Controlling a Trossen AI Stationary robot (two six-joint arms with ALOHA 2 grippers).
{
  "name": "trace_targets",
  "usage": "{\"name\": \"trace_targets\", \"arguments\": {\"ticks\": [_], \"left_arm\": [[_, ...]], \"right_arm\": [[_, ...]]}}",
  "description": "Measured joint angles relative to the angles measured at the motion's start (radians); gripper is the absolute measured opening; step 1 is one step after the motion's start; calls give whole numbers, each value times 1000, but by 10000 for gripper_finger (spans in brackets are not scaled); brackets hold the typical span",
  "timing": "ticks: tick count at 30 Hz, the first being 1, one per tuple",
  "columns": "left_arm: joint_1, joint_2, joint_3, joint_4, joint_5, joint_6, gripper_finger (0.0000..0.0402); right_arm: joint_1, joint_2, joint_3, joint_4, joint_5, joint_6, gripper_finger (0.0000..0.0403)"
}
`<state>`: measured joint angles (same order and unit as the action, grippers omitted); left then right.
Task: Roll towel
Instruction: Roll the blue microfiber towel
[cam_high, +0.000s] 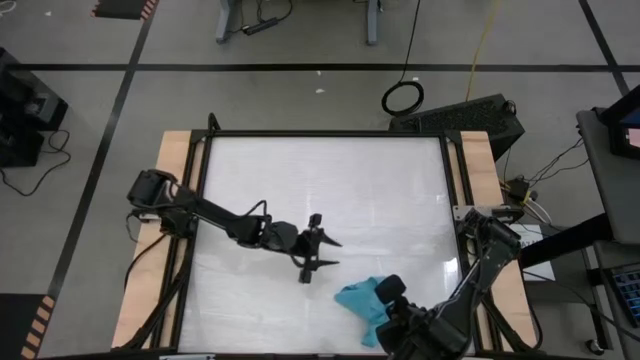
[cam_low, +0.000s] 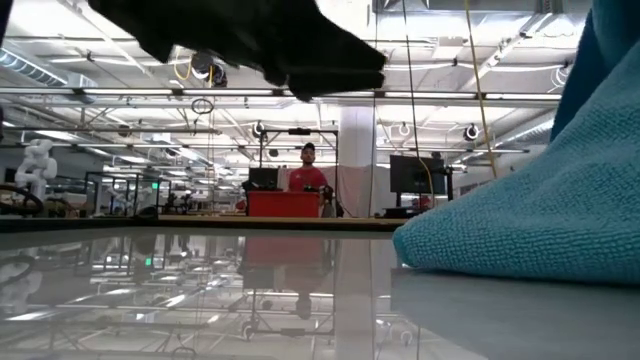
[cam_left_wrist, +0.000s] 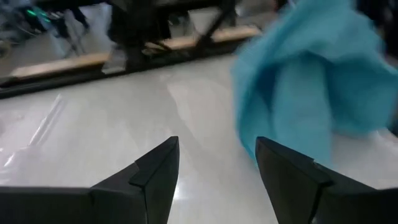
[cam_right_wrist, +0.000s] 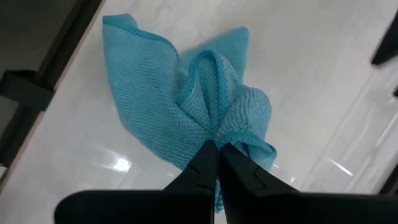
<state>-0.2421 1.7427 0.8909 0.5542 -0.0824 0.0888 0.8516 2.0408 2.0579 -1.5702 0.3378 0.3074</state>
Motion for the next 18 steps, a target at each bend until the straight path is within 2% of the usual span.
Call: {"name": "trace_targets", "arguments": {"ticks": [3,8,12,16,18], "left_arm": [[27,58,0,83,27,-5,219],[58,188,78,178,147,-30,219],[59,302,203,170,263,-31,219],[49,398,337,129,301,-27,219],[49,432,390,71,353,-23,219]], "right_arm": [[9,0,0,16,0,7,2],[15,0,0,42,2,7,2],[15,0,0,41,7,24,2],[15,0,0,42,23,26,2],[15,0,0,42,27,26,2]]}}
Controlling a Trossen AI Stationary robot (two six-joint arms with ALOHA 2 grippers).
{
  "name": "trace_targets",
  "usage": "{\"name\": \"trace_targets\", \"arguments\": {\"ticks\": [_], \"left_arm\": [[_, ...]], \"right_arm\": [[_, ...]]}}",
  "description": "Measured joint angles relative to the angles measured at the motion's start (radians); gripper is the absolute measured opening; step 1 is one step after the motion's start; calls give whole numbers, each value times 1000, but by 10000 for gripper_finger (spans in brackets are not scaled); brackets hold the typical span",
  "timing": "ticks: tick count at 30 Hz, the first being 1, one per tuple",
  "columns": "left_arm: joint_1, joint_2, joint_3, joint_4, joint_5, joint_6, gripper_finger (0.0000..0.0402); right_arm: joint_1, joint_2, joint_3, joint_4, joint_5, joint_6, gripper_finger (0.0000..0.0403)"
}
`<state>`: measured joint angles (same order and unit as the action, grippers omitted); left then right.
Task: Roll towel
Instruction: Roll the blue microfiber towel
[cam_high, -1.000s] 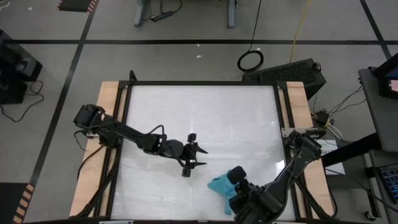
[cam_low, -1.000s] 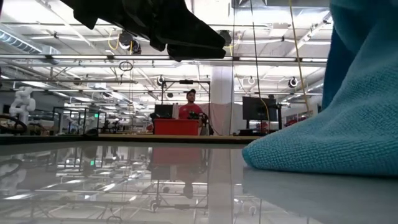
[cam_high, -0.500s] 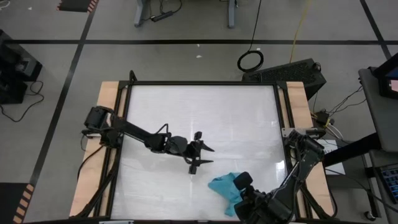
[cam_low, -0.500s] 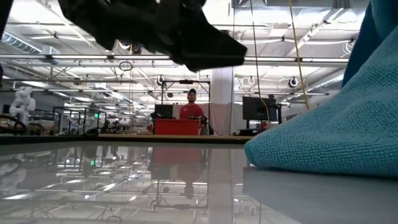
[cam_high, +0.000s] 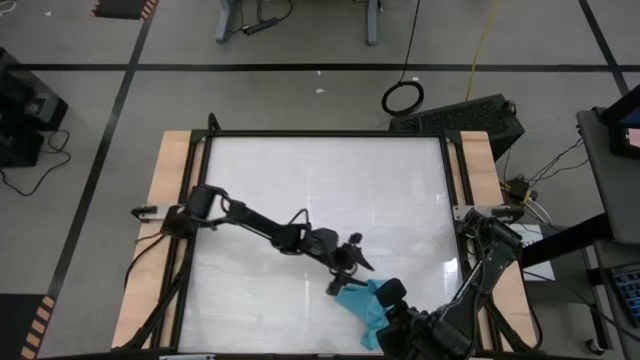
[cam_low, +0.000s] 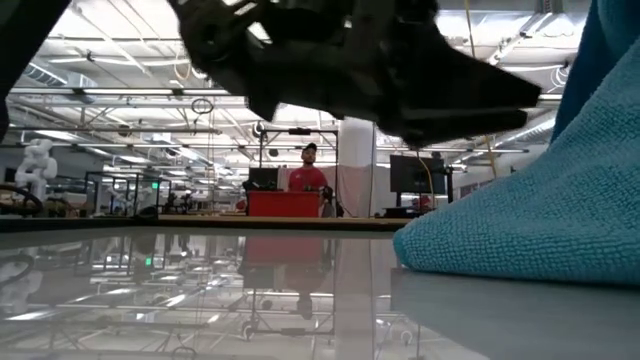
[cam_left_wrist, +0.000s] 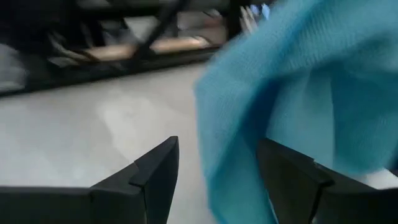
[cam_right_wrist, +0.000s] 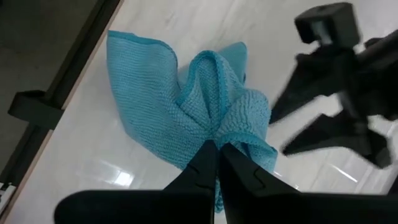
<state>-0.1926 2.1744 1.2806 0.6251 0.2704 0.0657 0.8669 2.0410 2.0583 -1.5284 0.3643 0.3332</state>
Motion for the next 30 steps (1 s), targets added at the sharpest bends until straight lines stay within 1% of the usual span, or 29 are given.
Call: {"name": "trace_targets", "arguments": {"ticks": [2,4,8,11,14,16,18,19,20,22,25,27,30], "left_arm": [[1,34,45,-36,36,-2,219],[1,59,77,-73,41,-4,219],[1,97,120,-80,58,-4,217],[0,107,139,-78,53,-5,198],[1,111,158,-75,51,4,151],[1,111,164,-91,43,28,102],[1,111,165,-107,43,59,42],[2,111,165,-121,42,73,22],[3,111,165,-138,42,80,13],[10,91,165,-228,33,104,10],[20,26,165,-419,-35,150,5],[21,-40,165,-563,-104,185,4],[6,-160,165,-785,-255,242,3]], "right_arm": [[0,0,0,2,1,0,2],[0,0,0,6,3,3,2],[1,0,0,6,4,13,2],[1,0,0,6,4,23,2],[5,0,0,7,7,23,2],[5,0,0,8,9,23,2],[5,0,0,10,9,28,2],[5,0,0,11,9,34,2],[5,0,0,10,9,41,2],[5,0,0,10,8,52,2],[5,0,0,6,9,85,2],[5,0,0,0,22,107,2],[5,0,0,-16,47,142,2]]}}
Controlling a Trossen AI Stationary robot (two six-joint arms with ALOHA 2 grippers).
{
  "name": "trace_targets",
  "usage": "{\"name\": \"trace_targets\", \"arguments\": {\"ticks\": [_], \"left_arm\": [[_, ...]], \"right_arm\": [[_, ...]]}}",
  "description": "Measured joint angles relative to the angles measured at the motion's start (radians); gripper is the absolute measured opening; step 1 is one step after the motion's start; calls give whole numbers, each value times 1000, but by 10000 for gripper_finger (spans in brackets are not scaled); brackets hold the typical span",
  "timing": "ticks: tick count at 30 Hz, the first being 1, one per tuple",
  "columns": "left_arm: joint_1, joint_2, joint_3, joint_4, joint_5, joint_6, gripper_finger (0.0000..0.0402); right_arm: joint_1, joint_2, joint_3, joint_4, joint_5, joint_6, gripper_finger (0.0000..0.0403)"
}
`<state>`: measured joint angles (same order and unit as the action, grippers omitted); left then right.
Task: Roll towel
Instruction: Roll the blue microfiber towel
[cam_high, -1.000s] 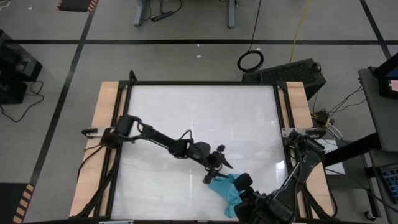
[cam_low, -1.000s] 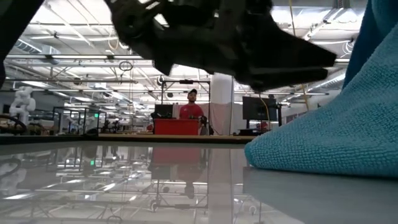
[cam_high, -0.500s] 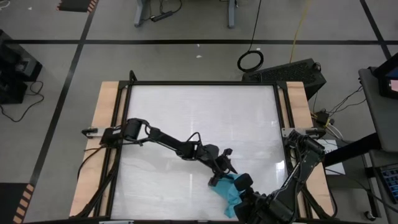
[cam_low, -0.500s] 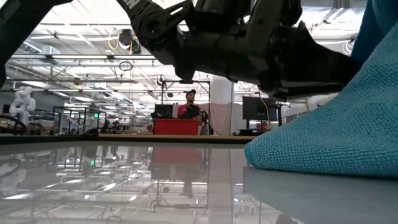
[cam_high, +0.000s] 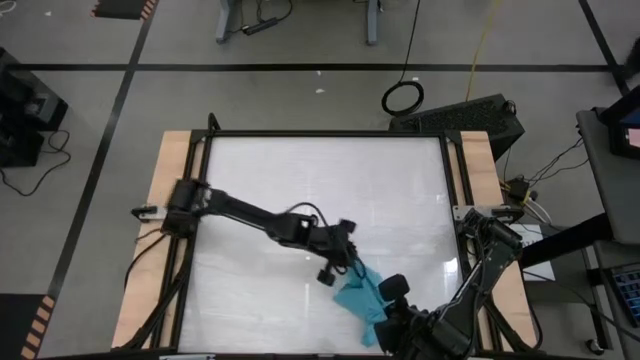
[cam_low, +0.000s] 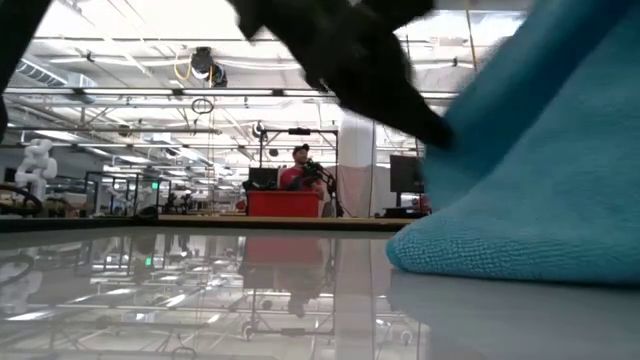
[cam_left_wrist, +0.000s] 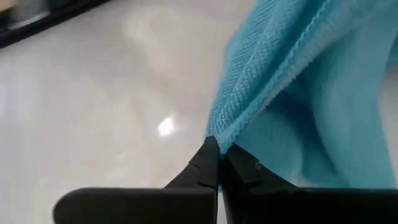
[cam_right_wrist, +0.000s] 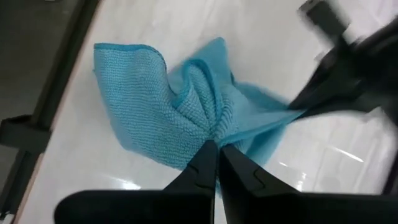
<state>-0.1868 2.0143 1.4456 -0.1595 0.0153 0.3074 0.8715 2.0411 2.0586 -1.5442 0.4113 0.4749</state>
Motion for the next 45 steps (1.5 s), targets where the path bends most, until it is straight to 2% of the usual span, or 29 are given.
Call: {"name": "trace_targets", "arguments": {"ticks": [3,5,10,15,19,23,30,32,37,43,45], "left_arm": [[-26,-132,0,-176,-143,25,3],[-43,-218,0,-281,-198,23,2],[-68,-362,0,-536,-295,-78,2],[-86,-381,-1,-760,-298,-254,1],[-104,-347,-2,-826,-287,-353,1],[-125,-334,-2,-811,-278,-404,1],[-146,-333,-2,-820,-274,-458,0],[-154,-333,-2,-815,-269,-463,0],[-173,-333,-2,-798,-265,-503,0],[-201,-333,-2,-798,-262,-538,0],[-208,-333,-2,-798,-263,-538,0]], "right_arm": [[-1,0,0,-20,45,49,4],[-5,0,0,-29,83,65,18],[-15,-1,-41,-25,142,66,103],[-49,-1,-124,-24,163,110,193],[-68,-1,-212,66,167,140,221],[-73,-1,-317,312,185,81,216],[-103,0,-472,715,347,-51,179],[-129,0,-506,843,354,-121,167],[-218,0,-588,1139,248,-282,141],[-325,0,-644,1181,200,-284,121],[-356,0,-661,1200,130,-280,118]]}}
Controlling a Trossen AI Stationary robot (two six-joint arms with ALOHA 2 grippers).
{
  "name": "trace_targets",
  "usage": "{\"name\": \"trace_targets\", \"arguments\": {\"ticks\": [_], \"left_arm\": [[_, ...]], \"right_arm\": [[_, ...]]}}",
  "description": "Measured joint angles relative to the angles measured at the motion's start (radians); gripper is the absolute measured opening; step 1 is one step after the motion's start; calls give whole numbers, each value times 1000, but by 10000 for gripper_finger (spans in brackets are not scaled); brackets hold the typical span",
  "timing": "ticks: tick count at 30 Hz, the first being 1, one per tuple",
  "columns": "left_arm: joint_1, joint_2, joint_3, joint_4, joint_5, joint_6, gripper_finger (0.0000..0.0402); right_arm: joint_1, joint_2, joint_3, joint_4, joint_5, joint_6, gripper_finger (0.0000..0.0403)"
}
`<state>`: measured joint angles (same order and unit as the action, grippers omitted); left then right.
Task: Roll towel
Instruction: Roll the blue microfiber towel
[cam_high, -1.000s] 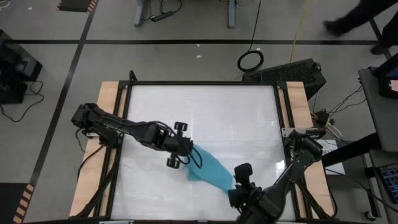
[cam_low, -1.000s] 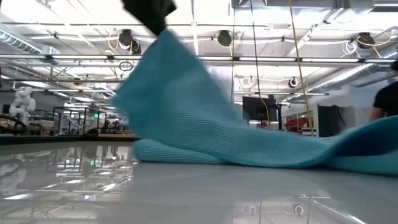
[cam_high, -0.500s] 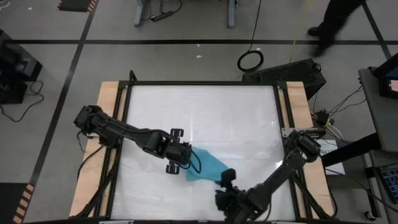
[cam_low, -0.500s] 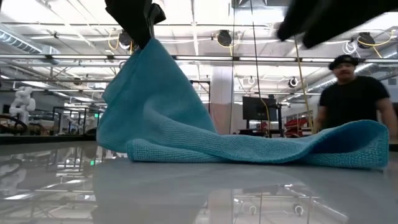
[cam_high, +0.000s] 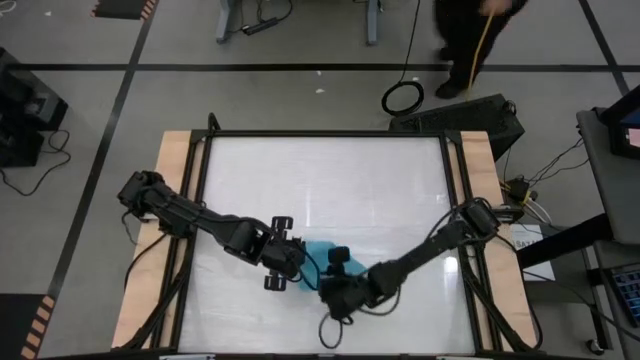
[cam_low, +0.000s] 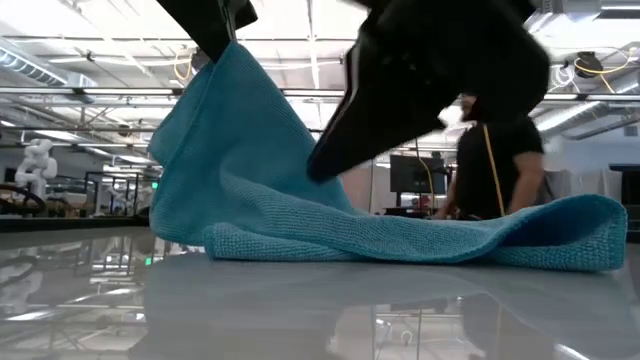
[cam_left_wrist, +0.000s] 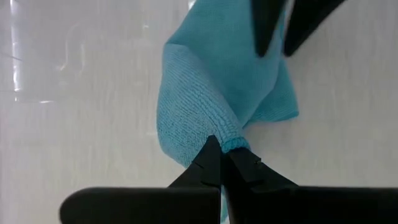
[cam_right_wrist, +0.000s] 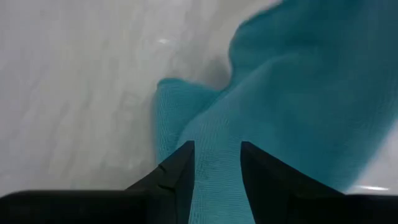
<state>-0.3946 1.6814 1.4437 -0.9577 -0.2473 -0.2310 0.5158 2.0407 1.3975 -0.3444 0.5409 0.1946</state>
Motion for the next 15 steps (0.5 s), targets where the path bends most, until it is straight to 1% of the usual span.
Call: {"name": "trace_targets", "arguments": {"ticks": [2,4,8,11,13,15], "left_arm": [[-5,0,0,0,-8,0,0],[-9,0,0,0,-13,0,0],[-15,0,0,2,-16,0,0],[-16,0,0,2,-17,0,0],[-20,0,0,2,-19,0,0],[-23,0,0,0,-22,0,0]], "right_arm": [[-25,1,-21,57,-87,1,118],[-41,10,-40,112,-133,3,118],[-62,44,-54,143,-152,2,117],[-66,56,-54,145,-149,3,107],[-66,62,-53,144,-127,3,86],[-65,64,-53,134,-104,3,53]]}}
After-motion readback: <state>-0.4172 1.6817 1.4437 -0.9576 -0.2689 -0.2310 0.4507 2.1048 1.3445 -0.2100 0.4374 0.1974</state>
